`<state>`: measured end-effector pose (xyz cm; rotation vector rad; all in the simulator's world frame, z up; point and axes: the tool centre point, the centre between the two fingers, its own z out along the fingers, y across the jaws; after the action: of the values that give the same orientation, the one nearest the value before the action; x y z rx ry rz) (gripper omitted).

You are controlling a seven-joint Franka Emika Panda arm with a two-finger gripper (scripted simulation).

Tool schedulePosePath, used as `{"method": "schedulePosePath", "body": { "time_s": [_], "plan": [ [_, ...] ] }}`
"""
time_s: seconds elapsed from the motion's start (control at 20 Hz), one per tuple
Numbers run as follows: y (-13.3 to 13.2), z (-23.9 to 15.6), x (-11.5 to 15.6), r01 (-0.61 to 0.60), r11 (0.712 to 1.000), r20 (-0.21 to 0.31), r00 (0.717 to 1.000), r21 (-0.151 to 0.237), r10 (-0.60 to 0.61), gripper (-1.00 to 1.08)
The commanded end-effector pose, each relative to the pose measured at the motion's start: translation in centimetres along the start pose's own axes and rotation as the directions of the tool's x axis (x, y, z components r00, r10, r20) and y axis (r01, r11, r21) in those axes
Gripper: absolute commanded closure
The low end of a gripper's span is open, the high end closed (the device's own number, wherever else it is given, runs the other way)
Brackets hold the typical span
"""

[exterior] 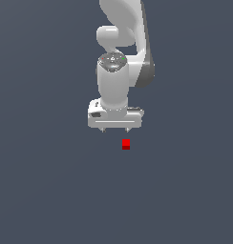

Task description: Pick up the red cube and move it to a goal position.

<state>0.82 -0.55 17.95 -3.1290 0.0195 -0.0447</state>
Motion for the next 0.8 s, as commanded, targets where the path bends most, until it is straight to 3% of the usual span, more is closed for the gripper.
{"method": "schedulePosePath", "body": {
  "time_s": [0.0, 0.35, 0.75],
  "plan": [
    [0.0, 0.0, 0.0, 0.000, 1.000, 0.000, 1.000, 0.000, 0.000, -0.92],
    [-0.6, 1.6, -0.3, -0.006, 1.000, 0.003, 1.000, -0.001, 0.006, -0.92],
    [-2.6, 7.5, -1.4, -0.027, 1.000, 0.013, 1.000, -0.006, 0.027, -0.92]
  ]
}}
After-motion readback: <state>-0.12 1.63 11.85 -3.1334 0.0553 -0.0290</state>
